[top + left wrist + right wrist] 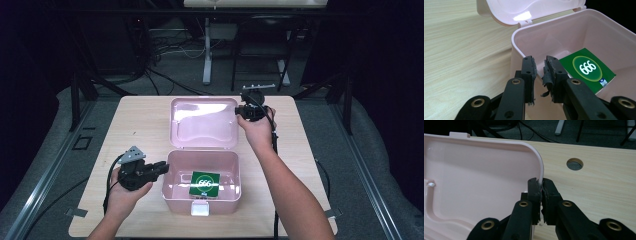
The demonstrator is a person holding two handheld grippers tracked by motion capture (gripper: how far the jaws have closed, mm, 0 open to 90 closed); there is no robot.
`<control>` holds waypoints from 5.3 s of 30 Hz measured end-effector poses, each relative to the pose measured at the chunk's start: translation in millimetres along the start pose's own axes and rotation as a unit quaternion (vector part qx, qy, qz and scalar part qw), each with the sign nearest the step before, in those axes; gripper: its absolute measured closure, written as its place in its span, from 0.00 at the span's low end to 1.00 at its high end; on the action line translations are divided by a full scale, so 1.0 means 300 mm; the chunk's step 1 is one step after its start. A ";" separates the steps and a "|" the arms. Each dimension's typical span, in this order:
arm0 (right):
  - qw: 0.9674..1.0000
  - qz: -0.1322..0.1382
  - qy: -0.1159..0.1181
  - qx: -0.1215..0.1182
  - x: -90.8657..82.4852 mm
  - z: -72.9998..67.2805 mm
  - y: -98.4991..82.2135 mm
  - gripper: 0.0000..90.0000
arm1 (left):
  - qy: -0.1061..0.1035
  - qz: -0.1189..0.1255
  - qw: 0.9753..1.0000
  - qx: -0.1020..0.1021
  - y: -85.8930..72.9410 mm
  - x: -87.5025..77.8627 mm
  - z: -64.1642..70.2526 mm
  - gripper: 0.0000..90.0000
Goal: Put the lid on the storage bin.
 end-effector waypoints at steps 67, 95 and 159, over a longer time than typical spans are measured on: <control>0.989 0.116 0.056 -0.076 -0.266 -0.052 -0.136 0.96 | 0.012 0.008 1.000 -0.003 -0.005 0.001 0.008 0.87; 0.983 0.151 0.046 -0.099 -0.326 -0.085 -0.219 0.96 | 0.013 0.010 1.000 -0.003 -0.007 0.001 0.008 0.87; 0.973 0.189 0.080 -0.108 -0.384 -0.087 -0.348 0.94 | 0.038 0.099 0.994 0.024 0.067 -0.116 0.002 0.78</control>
Point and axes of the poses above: each handheld gripper's, and its own axes: x roughly forward along the jaws, y roughly out of its top, z roughly to its right, the point moved 1 cm from there along x, roughly forward along the jaws, and after that the axes turned 2 degrees about y, right-handed, at the moved point
